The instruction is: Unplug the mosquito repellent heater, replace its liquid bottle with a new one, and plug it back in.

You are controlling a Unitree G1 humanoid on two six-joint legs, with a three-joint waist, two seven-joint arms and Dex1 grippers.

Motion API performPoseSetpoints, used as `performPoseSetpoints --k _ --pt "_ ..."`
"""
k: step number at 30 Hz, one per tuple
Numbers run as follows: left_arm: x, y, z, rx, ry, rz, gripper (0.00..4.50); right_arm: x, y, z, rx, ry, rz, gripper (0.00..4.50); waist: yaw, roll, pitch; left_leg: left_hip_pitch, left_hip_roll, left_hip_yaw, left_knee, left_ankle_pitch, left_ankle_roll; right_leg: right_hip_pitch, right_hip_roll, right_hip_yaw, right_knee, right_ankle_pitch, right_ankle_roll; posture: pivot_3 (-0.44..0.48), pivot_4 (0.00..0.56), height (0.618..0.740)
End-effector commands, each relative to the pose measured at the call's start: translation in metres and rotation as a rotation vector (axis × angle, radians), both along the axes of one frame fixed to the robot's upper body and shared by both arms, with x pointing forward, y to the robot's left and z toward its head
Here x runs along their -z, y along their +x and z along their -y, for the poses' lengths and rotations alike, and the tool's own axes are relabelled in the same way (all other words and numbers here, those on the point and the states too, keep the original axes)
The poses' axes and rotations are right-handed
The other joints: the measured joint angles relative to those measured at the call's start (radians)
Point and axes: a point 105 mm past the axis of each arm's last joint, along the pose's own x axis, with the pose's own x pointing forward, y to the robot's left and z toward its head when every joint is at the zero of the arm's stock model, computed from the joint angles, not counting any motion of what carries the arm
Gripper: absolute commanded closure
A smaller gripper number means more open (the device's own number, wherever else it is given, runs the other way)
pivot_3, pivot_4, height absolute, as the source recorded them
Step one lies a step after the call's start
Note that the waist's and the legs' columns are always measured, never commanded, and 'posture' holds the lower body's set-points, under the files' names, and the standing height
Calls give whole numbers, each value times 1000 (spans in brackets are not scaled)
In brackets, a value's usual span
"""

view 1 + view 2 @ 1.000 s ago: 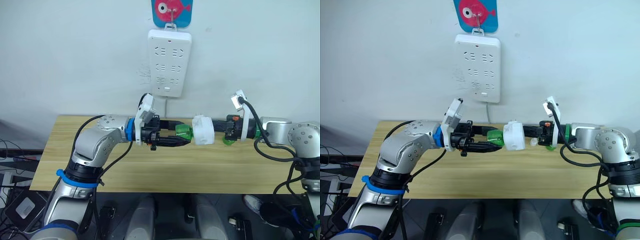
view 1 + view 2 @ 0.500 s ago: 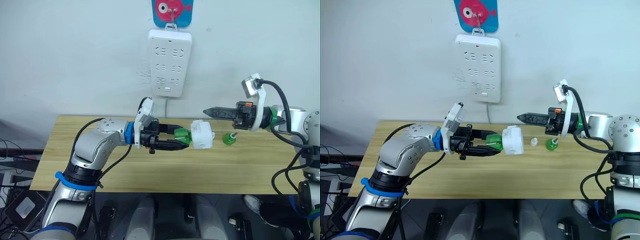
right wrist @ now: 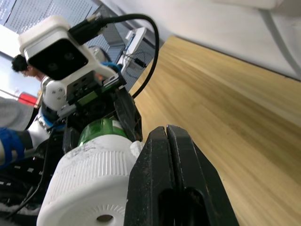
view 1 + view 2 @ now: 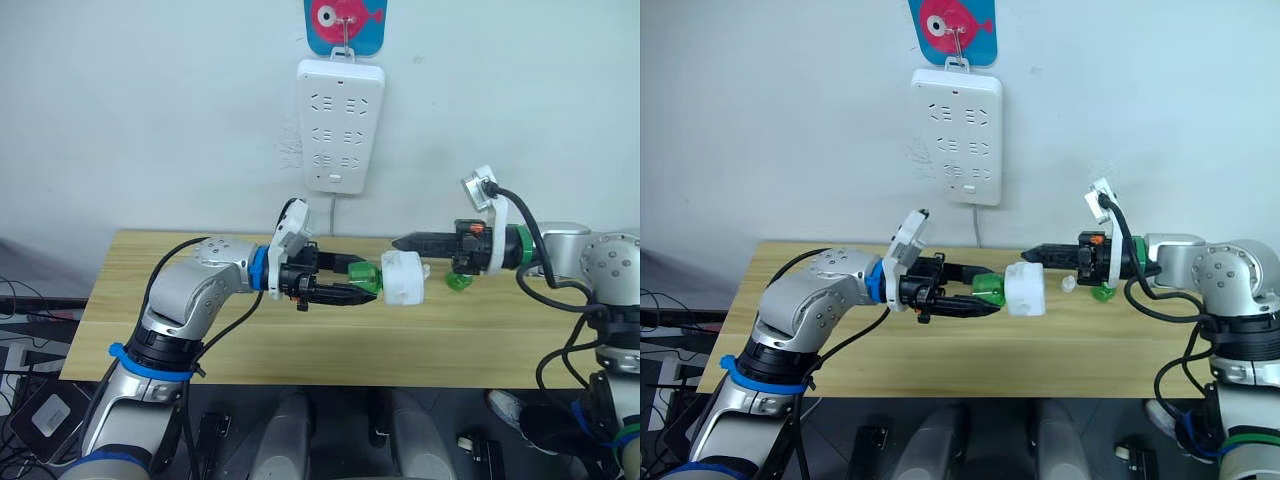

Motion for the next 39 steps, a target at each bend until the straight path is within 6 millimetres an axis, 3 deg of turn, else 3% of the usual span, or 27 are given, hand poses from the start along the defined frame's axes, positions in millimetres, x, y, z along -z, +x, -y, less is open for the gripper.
performPoseSetpoints --k 1,5,8,10,13,17,22,32,39 --pt "-23 0 3 6 -62 102 2237 4 -20 -9 -108 -9 -38 4463 0 0 0 0 0 0 0 0 0 0 0 0 0 0 0 75 296 740" --pt "-22 1 4 5 -60 107 2237 -3 -12 -6 -61 22 -24 4463 -2 0 0 0 0 0 0 0 0 0 0 0 1 0 0 69 299 740" --pt "-17 2 3 -5 -38 153 2237 -21 5 3 23 82 -6 4463 -3 0 0 1 0 1 0 0 0 0 0 0 1 0 0 67 301 740" --pt "-7 6 -1 -28 -2 232 2237 -45 16 16 77 163 -11 4111 -3 0 0 1 0 1 0 0 0 0 0 0 1 0 0 66 301 740" --pt "2 10 -7 -40 30 309 2237 -66 22 28 107 225 -35 3173 -2 0 0 1 0 2 0 0 0 0 0 1 1 0 0 60 302 740" --pt "-13 29 -9 -150 -34 536 2237 -36 13 46 175 98 -148 1747 15 0 0 -1 0 -1 -1 0 0 0 0 -2 -1 0 0 56 300 740" --pt "-20 31 -8 -131 -45 687 2237 -15 -6 42 110 103 -230 39 20 0 0 -2 -1 2 0 0 0 0 -2 -1 -1 0 0 60 299 740" --pt "-22 24 2 -59 -61 727 2237 -10 -16 26 42 164 -275 39 15 0 0 1 0 5 0 0 0 0 -2 0 2 1 1 62 298 740" --pt "-19 23 8 -39 -69 731 2237 -19 -22 10 -7 211 -271 39 16 0 0 1 0 4 0 0 0 0 -2 -1 2 1 1 58 297 740"
